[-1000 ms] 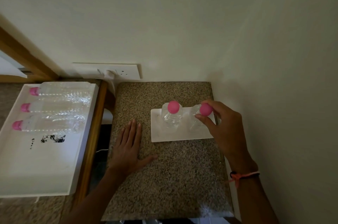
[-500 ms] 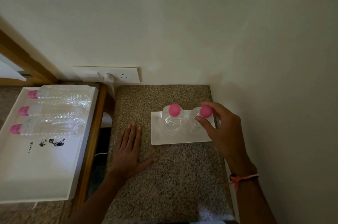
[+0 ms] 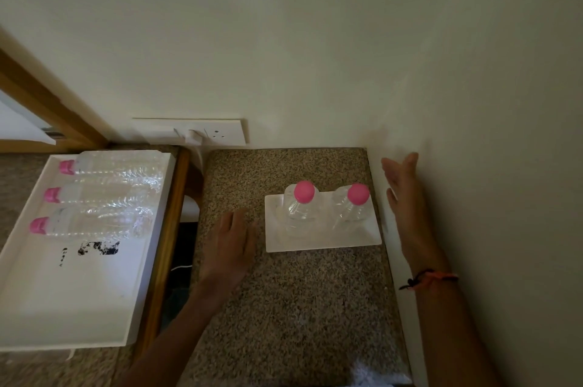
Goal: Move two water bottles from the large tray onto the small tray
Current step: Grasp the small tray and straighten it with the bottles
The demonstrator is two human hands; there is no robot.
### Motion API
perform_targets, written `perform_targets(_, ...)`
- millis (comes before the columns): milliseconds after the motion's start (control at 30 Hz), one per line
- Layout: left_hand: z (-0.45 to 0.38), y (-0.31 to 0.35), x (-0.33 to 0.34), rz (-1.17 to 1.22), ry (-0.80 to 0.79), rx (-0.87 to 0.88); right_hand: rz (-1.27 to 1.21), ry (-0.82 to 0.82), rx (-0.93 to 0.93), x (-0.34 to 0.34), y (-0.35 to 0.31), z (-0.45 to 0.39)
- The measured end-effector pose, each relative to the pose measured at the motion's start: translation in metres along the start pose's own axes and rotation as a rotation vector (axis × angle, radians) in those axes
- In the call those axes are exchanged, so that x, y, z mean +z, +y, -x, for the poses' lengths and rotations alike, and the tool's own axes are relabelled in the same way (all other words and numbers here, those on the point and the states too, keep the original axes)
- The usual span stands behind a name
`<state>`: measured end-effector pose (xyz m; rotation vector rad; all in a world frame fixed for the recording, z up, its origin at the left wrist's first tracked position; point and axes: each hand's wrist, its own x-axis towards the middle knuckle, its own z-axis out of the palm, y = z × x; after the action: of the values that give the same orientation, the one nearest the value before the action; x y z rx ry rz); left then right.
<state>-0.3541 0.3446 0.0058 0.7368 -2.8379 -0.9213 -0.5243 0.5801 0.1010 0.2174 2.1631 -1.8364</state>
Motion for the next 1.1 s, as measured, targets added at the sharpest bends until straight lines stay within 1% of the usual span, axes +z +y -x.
perform_targets(67,-0.015,0.016,0.001,0.161,-0.055,-0.126,0.025,-0.019,0.093,0.006,0.013,-0.008)
perform_targets(133,-0.027,0.028,0.006,0.261,-0.150,-0.202,0.028,-0.012,0.169,0.011,0.024,-0.014)
perform_targets(200,-0.035,0.034,0.010,0.287,-0.233,-0.230,0.046,-0.014,0.214,0.013,0.032,-0.017)
perform_targets(233,-0.037,0.035,0.012,0.281,-0.249,-0.240,0.063,-0.016,0.225,0.014,0.035,-0.017)
perform_targets(367,-0.039,0.032,0.013,0.264,-0.232,-0.226,0.057,-0.018,0.275,0.017,0.047,-0.016)
perform_targets(500,-0.038,0.031,0.009,0.263,-0.228,-0.205,-0.018,-0.049,0.301,0.016,0.046,-0.009)
perform_targets(600,-0.034,0.028,0.003,0.266,-0.245,-0.199,-0.020,-0.088,0.325,0.018,0.045,-0.002)
perform_targets(867,-0.021,0.001,-0.016,0.235,-0.274,-0.207,-0.013,-0.119,0.392,0.036,0.058,0.023)
perform_targets(967,-0.015,-0.007,-0.028,0.232,-0.283,-0.203,-0.073,-0.147,0.389,0.045,0.062,0.033)
perform_targets(1100,-0.010,-0.015,-0.039,0.237,-0.274,-0.192,-0.072,-0.153,0.383,0.054,0.063,0.045)
